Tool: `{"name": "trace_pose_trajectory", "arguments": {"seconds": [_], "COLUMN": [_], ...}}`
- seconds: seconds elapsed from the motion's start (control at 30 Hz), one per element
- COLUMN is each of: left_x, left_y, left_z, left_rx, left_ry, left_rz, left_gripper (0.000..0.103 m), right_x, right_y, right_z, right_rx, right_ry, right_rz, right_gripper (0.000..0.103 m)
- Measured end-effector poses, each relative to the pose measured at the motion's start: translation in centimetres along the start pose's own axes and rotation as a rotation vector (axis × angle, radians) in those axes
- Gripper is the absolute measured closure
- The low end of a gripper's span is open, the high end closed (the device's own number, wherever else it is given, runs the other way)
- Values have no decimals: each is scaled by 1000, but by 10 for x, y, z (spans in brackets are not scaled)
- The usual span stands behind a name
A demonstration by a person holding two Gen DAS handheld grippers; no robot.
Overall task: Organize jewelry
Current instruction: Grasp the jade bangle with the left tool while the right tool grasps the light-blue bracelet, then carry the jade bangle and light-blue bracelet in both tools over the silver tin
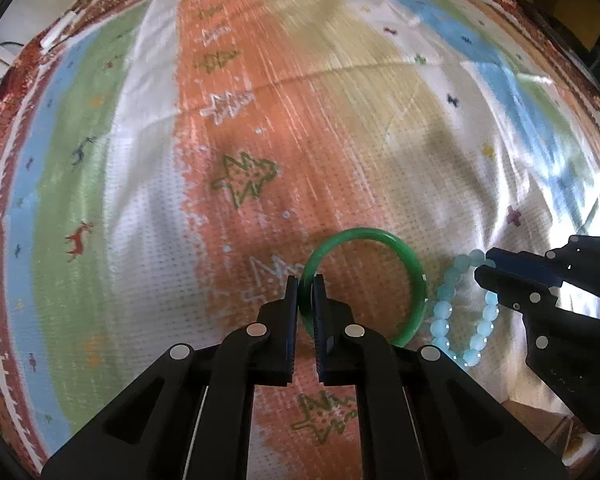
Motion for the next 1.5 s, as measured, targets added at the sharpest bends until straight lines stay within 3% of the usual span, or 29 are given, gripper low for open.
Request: {"name": "trace_pose_trajectory", "arguments": {"seconds": [0.33,0.77,1.5], "left_x": [1,-2,-20], "left_y": [-13,2,17], "left_z": [-39,-77,-130], "left_rx": [23,29,35], "left_ry": [82,167,279], "left_rz": [-51,-53,-84], "left_gripper": [95,94,94], "right_x": [8,5,-4], "right_y": [-6,-13,-34], "right_z": [-45,-80,-148], "right_rx": [-21,-41,28], "right_ry": [98,179,326], "right_rz": [-31,-6,-10], "right_gripper": [91,91,91]}}
Point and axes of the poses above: each gripper's, at about its wrist camera, not at the fingertips, and z roughly the way its jaws point, y to its right, x to its top, the point moved 9 cm from there along z, roughly the way its jaws point, and after that the axes turned 3 degrees about y, right-handed, at the moved point
